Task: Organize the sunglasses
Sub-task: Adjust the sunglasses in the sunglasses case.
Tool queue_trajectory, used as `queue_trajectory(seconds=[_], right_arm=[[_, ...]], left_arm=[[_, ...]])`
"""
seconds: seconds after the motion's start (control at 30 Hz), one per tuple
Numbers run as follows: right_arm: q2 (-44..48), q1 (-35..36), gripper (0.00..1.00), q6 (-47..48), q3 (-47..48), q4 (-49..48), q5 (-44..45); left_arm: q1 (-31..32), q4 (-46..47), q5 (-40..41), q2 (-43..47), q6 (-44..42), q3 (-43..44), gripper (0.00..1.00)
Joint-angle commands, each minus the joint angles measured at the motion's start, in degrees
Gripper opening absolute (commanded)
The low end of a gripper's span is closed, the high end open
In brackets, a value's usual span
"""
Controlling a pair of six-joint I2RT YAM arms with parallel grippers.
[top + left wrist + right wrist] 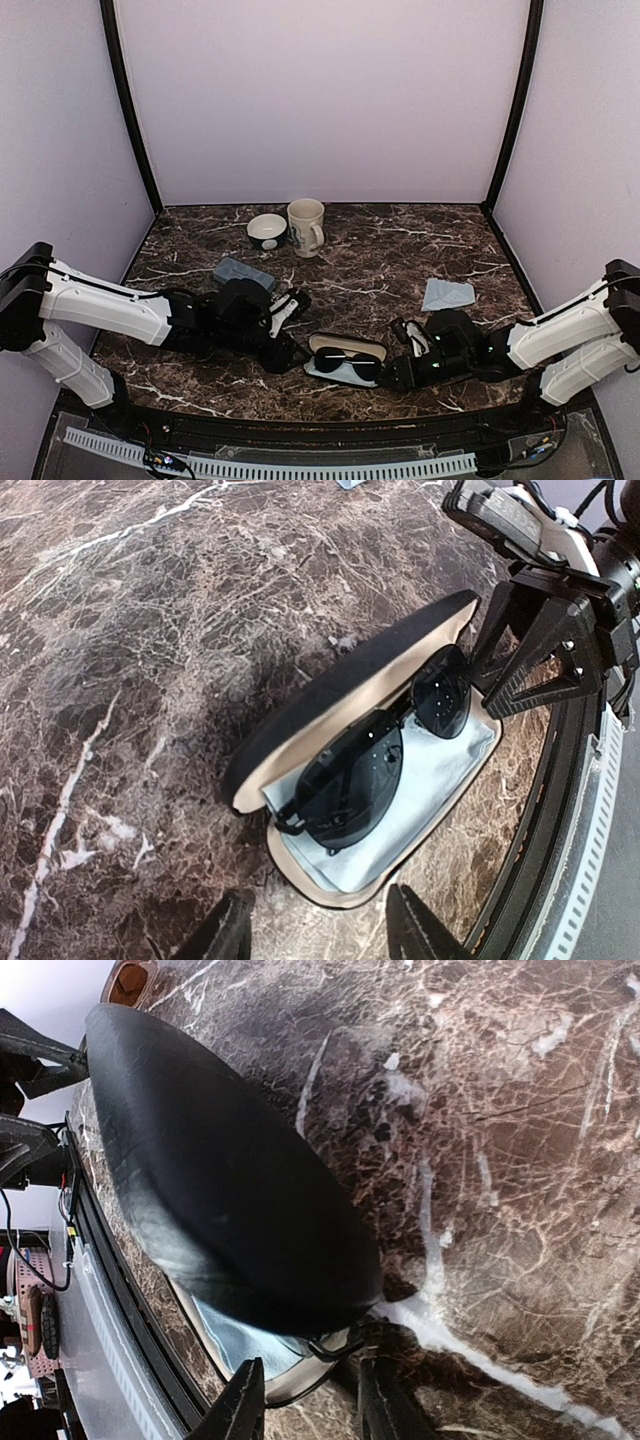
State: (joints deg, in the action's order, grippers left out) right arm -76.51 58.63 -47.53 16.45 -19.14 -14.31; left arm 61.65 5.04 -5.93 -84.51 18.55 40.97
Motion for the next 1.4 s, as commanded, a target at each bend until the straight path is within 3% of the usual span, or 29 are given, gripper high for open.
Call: queue_trajectory(seconds=[0.0, 0.17, 0.37, 0.73, 0.77, 0.8, 0.83, 0.87, 1.37], right_arm=[[-0.9, 1.0, 0.33, -0.4, -0.5, 0.9, 0.2], [0.0, 1.6, 0.33, -0.4, 0.1, 3.5, 0.2], [0.9, 2.2, 0.33, -0.4, 0.1, 4.3, 0.2], [1.0, 2.5, 0.33, -0.4, 0.2, 5.0, 0.2], [1.0, 2.5, 0.33, -0.4, 0.2, 5.2, 9.0], [1.1, 2.6, 0.22, -0.4, 0.3, 5.2, 10.7], [1.1, 2.6, 0.09, 5.6, 0.2, 5.3, 10.9], [1.2, 2.6, 0.07, 0.4, 0.2, 5.3, 11.0], [2.3, 3.0, 0.07, -0.5, 0.7, 6.4, 11.7]], left_arm=[[1.0, 0.0, -0.4, 1.2, -1.5, -1.3, 0.47], [1.5, -4.8, 2.3, -2.1, 0.0, 0.6, 0.45], [1.5, -4.3, 2.8, -5.3, 4.5, 2.5, 0.43], [1.4, -1.6, -2.1, -7.4, 8.8, 3.7, 0.32], [1.3, -1.7, -2.6, -7.6, 9.0, 4.0, 0.32], [1.3, -1.7, -2.8, -7.6, 9.2, 4.1, 0.32], [1.1, -1.8, -3.0, -7.6, 9.6, 4.2, 0.32], [0.8, -1.9, -3.2, -7.5, 9.8, 4.2, 0.32], [-2.2, -2.0, -9.1, -8.7, 12.6, 3.9, 0.28]])
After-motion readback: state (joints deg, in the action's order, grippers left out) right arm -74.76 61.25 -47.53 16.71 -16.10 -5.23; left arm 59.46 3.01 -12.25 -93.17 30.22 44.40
